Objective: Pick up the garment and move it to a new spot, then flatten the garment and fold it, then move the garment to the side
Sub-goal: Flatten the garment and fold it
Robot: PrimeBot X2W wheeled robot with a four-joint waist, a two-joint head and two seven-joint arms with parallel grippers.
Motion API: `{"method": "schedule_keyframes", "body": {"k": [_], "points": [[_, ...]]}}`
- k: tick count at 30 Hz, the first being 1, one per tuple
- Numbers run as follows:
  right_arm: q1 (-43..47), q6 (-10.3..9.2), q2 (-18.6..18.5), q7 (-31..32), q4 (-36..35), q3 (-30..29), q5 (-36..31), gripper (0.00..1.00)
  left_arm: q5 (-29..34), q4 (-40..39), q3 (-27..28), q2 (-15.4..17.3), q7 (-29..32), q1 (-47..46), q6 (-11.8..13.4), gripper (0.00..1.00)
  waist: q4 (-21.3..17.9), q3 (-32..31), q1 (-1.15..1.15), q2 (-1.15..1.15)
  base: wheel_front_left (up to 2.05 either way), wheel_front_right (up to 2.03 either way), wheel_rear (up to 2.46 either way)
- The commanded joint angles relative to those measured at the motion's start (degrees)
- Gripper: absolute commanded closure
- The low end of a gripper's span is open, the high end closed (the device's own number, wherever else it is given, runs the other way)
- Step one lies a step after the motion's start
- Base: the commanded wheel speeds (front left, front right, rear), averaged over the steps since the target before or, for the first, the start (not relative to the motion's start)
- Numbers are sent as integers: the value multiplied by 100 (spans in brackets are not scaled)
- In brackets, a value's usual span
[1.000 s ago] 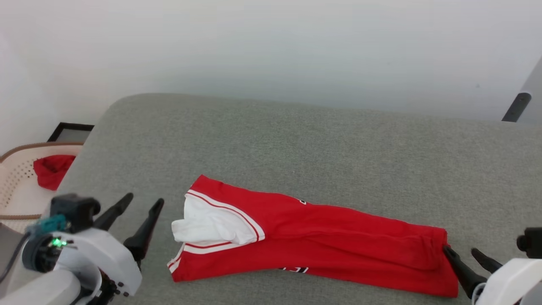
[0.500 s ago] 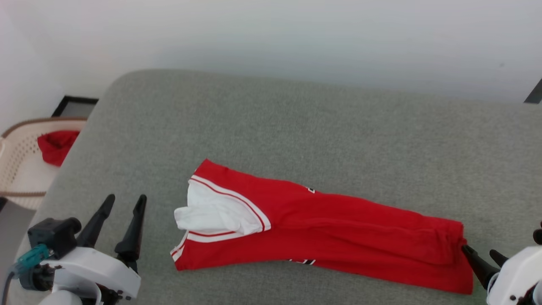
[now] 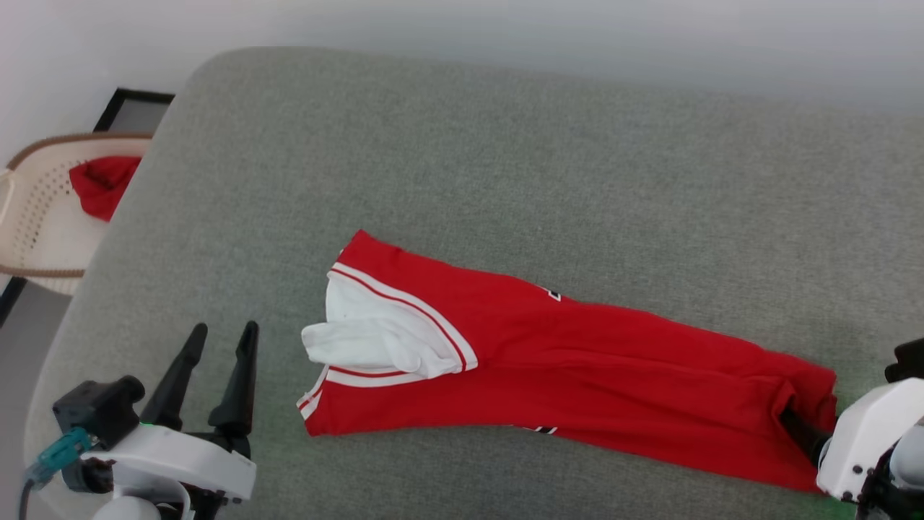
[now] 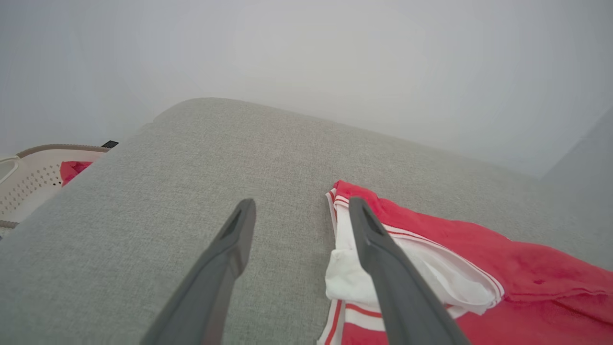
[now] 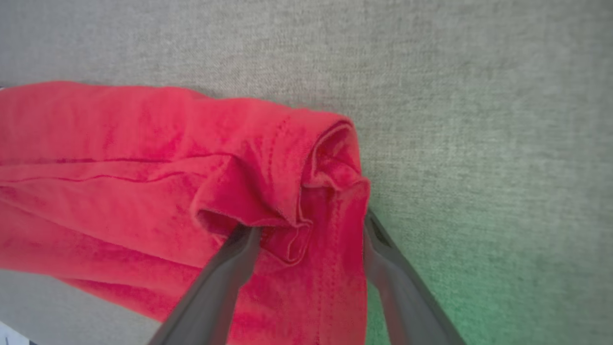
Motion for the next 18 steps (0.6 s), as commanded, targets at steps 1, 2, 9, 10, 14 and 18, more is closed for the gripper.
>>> {"method": "schedule_keyframes", "body": {"k": [1, 2, 9, 10, 14, 18], "points": [[-3, -1, 196, 149, 366, 96, 83, 0, 86, 57, 94, -111, -20, -7, -96, 0, 120, 167, 0, 0, 0, 0, 0], [-25, 0, 238, 198, 455, 148, 131, 0, 85, 96, 120, -171, -20, -7, -144, 0, 136, 187, 0, 0, 0, 0, 0], [-110, 21, 363, 472, 785, 412, 374, 100, 202, 257, 295, -385, -20, -60, -322, 0, 181, 245, 0, 0, 0, 0, 0], [-106, 21, 350, 505, 796, 460, 402, 100, 214, 277, 335, -417, -20, -60, -348, 0, 182, 249, 0, 0, 0, 0, 0], [-120, 18, 205, 514, 725, 454, 479, 100, 257, 341, 433, -493, -20, -29, -411, 0, 157, 251, 0, 0, 0, 0, 0], [-219, 8, 65, 399, 619, 389, 537, 100, 282, 390, 521, -557, -20, 13, -464, 0, 107, 228, 0, 0, 0, 0, 0]]}}
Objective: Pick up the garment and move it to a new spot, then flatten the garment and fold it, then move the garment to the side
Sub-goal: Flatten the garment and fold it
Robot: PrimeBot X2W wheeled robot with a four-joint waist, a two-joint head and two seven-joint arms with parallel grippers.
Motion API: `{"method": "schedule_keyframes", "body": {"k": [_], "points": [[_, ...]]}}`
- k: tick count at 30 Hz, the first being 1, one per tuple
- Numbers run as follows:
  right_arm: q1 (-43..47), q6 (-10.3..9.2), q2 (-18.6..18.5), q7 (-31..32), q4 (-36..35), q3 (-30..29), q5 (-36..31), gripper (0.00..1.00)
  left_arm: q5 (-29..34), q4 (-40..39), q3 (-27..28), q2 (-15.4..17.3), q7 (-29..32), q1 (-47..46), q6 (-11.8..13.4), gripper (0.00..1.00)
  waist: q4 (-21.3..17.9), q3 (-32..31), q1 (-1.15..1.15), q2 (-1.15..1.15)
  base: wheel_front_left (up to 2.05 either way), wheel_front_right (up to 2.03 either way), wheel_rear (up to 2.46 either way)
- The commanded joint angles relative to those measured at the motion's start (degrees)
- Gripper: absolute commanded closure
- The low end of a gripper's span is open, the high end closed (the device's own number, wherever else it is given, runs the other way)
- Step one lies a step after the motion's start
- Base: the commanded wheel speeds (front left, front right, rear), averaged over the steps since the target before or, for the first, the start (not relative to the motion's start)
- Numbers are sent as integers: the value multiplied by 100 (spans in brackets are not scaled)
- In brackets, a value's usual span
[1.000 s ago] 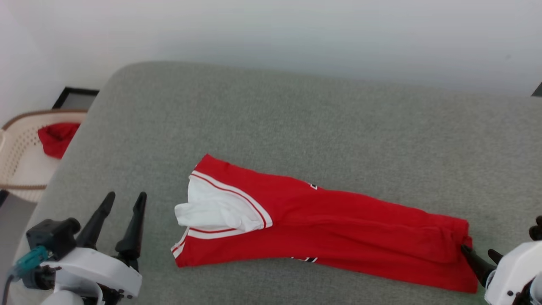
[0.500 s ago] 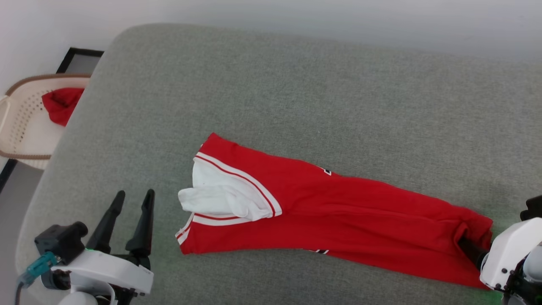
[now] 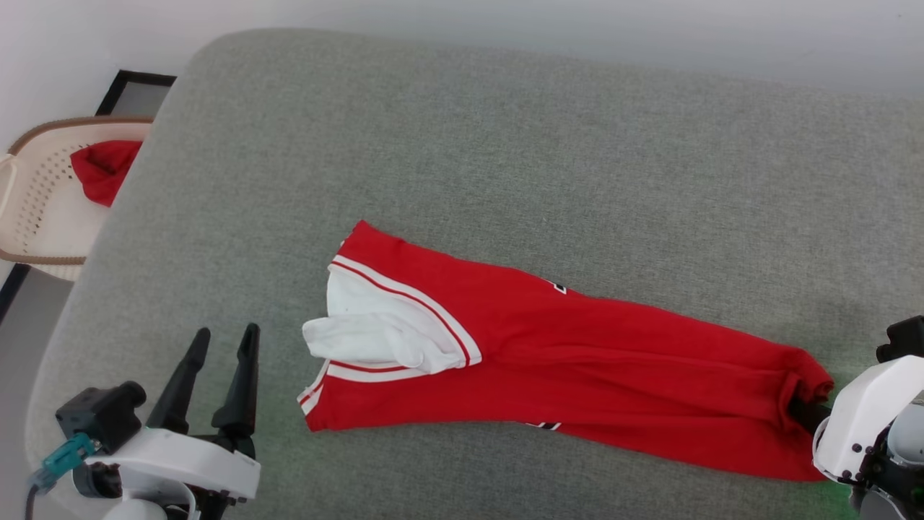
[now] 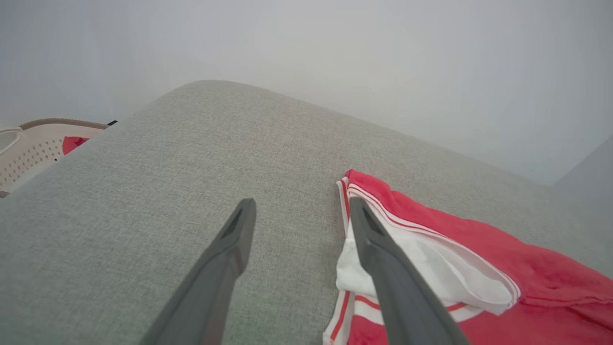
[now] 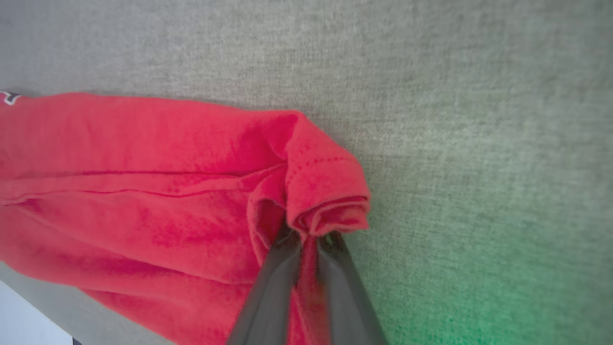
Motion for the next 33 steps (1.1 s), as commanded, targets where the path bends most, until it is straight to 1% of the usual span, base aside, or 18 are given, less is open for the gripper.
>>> {"method": "schedule_keyframes", "body": {"k": [1, 4, 9, 15, 18, 22, 23, 28, 31, 33], "points": [[122, 20, 184, 52, 266, 195, 50, 100, 43, 19, 23, -27, -20, 28, -47, 0, -24, -20, 0, 0, 0, 0, 0], [51, 7, -5, -43, 220, 39, 37, 100, 65, 63, 55, -33, -20, 62, -65, 0, -72, -84, 0, 0, 0, 0, 0], [-21, -1, -436, -77, 229, -280, -79, 100, 145, 81, 135, -20, -20, 156, -85, 0, -190, -223, 0, 0, 0, 0, 0], [-161, 8, -744, -87, 294, -698, -167, 100, 239, 43, 284, -55, -11, 338, -98, 0, -368, -369, 0, 0, 0, 0, 0], [-176, 8, -983, -82, 328, -923, -317, 100, 258, 25, 326, -72, -11, 394, -113, 0, -443, -414, 0, 0, 0, 0, 0], [-224, 8, -1114, -29, 371, -1064, -326, 100, 272, 51, 353, -54, -11, 449, -133, 0, -539, -493, 0, 0, 0, 0, 0], [-223, 8, -1134, -1, 354, -1073, -299, 100, 275, 62, 351, -46, -11, 463, -130, 0, -556, -518, 0, 0, 0, 0, 0], [-147, 9, -928, 281, -24, -1036, 50, 100, 240, 114, 315, -30, -10, 520, -142, 0, -609, -683, 0, 0, 0, 0, 0], [-73, 9, -717, 512, -437, -937, 263, 100, 201, 131, 282, -26, 8, 538, -137, 0, -601, -779, 0, 0, 0, 0, 0], [-68, 10, -497, 659, -762, -831, 413, 100, 187, 132, 265, -22, 7, 560, -138, 0, -588, -815, 0, 0, 0, 0, 0]]}}
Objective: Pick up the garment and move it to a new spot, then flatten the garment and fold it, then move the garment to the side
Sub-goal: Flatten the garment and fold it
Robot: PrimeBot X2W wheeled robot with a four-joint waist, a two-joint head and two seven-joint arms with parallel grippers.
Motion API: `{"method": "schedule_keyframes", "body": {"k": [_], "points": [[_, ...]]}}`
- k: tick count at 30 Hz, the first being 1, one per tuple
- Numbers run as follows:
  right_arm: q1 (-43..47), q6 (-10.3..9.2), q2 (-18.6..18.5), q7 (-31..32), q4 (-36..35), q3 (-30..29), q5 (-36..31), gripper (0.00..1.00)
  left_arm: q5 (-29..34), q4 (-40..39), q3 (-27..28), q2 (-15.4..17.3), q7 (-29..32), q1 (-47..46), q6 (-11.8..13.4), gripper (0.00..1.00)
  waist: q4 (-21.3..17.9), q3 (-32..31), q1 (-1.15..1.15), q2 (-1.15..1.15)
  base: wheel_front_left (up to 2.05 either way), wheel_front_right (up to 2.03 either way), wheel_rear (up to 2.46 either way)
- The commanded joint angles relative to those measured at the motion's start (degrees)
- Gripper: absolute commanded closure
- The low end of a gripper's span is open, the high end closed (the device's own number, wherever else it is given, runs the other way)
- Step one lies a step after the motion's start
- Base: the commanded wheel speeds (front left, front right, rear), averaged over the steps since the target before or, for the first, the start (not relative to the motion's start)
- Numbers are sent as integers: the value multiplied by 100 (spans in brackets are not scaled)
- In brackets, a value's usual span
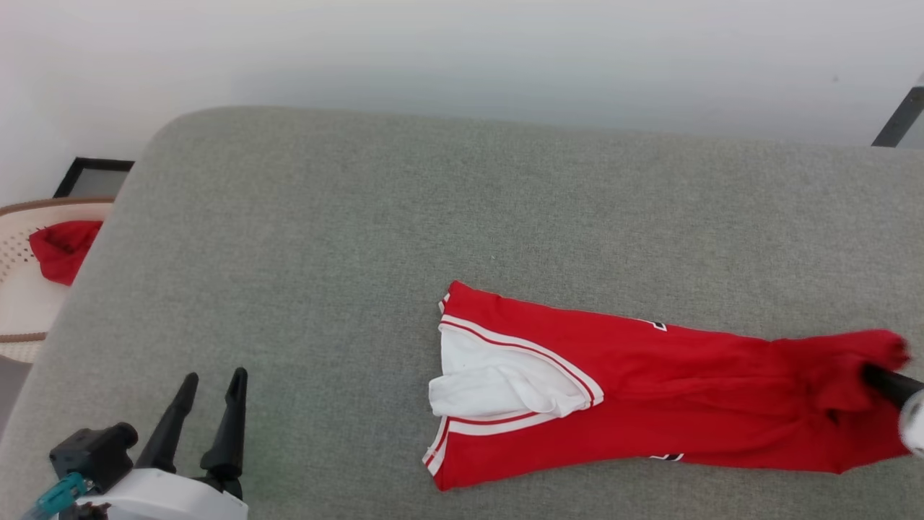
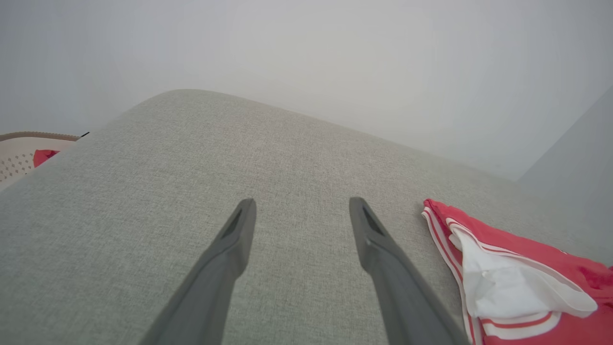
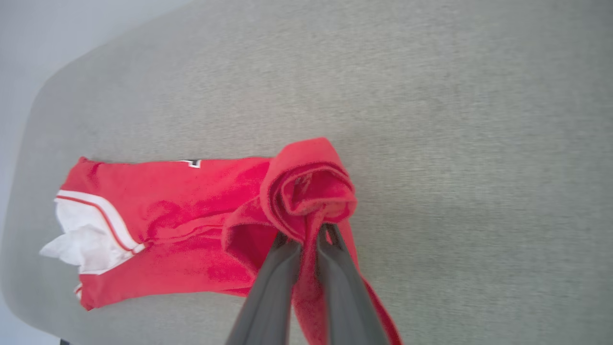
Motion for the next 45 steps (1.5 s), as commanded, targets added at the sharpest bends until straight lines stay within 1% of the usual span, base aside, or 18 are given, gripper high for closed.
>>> {"method": "schedule_keyframes", "body": {"k": [1, 4, 7, 9, 12, 16, 18, 23, 32, 33, 38, 40, 41, 42, 45], "points": [[36, -6, 196, 88, -209, 100, 102, 100, -25, 10, -24, 6, 0, 49, -5, 0, 27, -64, 0, 0, 0, 0, 0], [-12, -5, 570, 263, -609, 375, 187, 100, -51, 20, -57, -18, 3, 45, -5, 0, 84, -97, 0, 0, 0, 0, 0], [-135, -5, 839, 326, -826, 714, 109, 100, -69, 41, -110, -65, 9, -1, -9, 0, 171, -111, 0, 0, 0, 0, 0], [-188, -5, 968, 306, -850, 1023, 85, 100, -69, 62, -162, -97, 13, -42, -13, 0, 245, -110, 0, 0, 0, 0, 0], [-365, -5, 1051, 169, -668, 1382, 142, 100, -35, 99, -249, -152, 6, -132, -22, 0, 384, -97, 0, 0, 0, 0, 0], [-575, -5, 1105, -173, -252, 1942, 137, 100, -18, 181, -371, -236, -7, -241, -33, 0, 578, -80, 0, 0, 0, 0, 0], [-667, -5, 1106, -428, 45, 2186, 226, 100, -9, 226, -447, -282, -10, -312, -41, 0, 686, -70, 0, 0, 0, 0, 0], [-982, -5, 1106, -1007, 803, 2784, 211, 100, -40, 339, -552, -363, -19, -423, -55, 0, 900, -31, 0, 0, 0, 0, 0], [-1643, -5, 1101, -1991, 2251, 3498, 365, 100, -62, 494, -649, -468, -30, -554, -55, 0, 1141, 31, 0, 0, 0, 0, 0], [-1643, -5, 1101, -1991, 2251, 3498, 365, 100, -62, 494, -649, -468, -30, -554, -55, 0, 1141, 31, 0, 0, 0, 0, 0], [-1990, -4, 1105, -2382, 2981, 3815, 410, 100, -63, 488, -659, -509, -33, -577, -56, 0, 1193, 45, 0, 0, 0, 0, 0], [-2097, -4, 1107, -2495, 3164, 3979, 396, 56, -61, 480, -643, -511, -33, -571, -57, 0, 1190, 43, 0, 0, 0, 0, 0], [-2131, -4, 1104, -2535, 3240, 4036, 434, 13, -66, 473, -633, -509, -33, -557, -57, 0, 1181, 37, 0, 0, 0, 0, 0], [-2162, -4, 1101, -2558, 3296, 4103, 491, 0, -71, 468, -615, -500, -34, -537, -56, 0, 1166, 28, 0, 0, 0, 0, 0], [-2278, -4, 1099, -2611, 3322, 4295, 575, 0, -59, 454, -559, -479, -33, -470, -57, 0, 1094, -8, 0, 0, 0, 0, 0]]}}
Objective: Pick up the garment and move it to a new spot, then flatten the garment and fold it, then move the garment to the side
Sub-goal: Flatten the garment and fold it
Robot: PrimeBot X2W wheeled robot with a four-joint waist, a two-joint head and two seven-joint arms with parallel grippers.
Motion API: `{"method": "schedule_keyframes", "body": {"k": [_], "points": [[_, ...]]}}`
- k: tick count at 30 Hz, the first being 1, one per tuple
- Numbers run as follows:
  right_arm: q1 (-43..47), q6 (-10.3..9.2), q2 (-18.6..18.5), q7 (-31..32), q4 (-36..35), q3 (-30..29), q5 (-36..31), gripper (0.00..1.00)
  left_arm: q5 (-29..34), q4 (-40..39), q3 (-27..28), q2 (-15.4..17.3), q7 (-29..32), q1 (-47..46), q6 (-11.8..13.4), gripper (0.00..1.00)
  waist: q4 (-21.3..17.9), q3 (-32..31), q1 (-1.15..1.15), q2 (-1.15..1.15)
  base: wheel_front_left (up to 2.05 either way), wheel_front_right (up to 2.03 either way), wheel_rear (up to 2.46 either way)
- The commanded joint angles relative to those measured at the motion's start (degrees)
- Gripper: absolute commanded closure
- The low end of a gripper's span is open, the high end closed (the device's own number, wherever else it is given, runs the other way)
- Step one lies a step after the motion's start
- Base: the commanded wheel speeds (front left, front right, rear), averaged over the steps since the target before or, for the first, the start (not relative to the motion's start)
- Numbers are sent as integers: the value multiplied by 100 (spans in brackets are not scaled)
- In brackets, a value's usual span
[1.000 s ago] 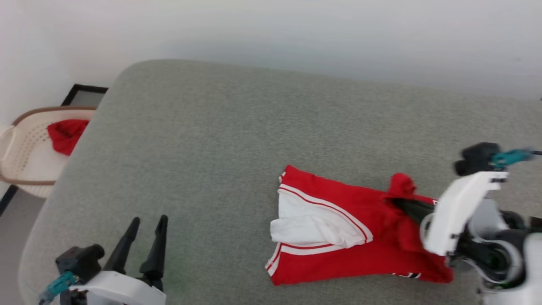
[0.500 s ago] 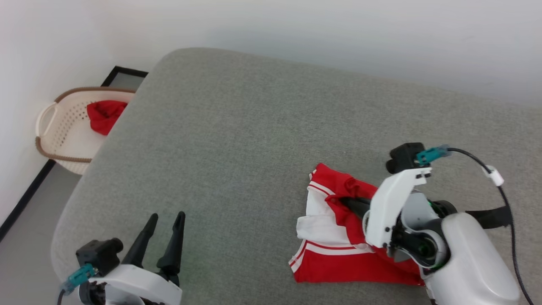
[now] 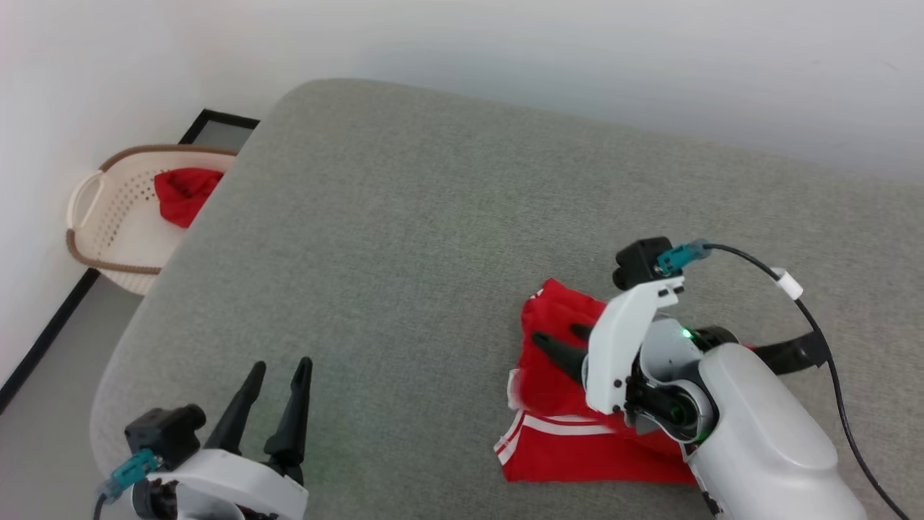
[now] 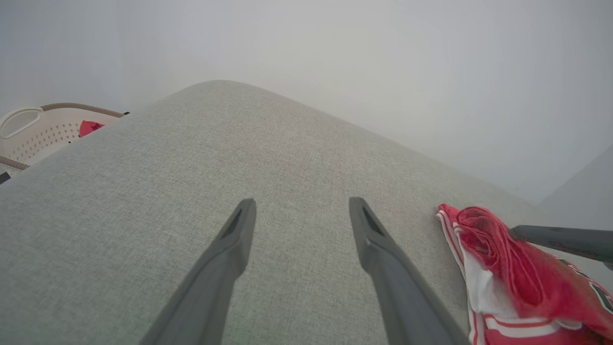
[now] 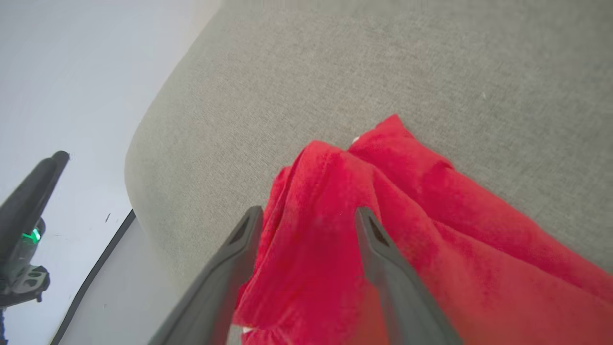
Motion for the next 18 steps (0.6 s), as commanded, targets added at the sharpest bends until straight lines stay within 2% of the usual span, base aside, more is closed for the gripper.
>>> {"method": "schedule_keyframes", "body": {"k": [1, 6, 11, 18], "points": [[-91, -3, -6, -52, -46, 67, 21, 0, -7, -19, 31, 20, -19, 57, -22, 0, -64, -37, 0, 0, 0, 0, 0], [-31, -3, -8, -122, -398, 225, 50, 0, 78, -66, 143, 39, -19, 151, -22, 0, -239, -123, 0, 0, 0, 0, 0], [193, -3, -32, -253, -993, 213, -187, 0, 183, -135, 240, 45, -20, 233, -19, 0, -428, -191, 0, 0, 0, 0, 0], [645, -3, -538, -1155, -1949, 24, -852, 0, 376, -263, 475, 64, -10, 386, -19, 0, -758, -292, 0, 0, 0, 0, 0]]}}
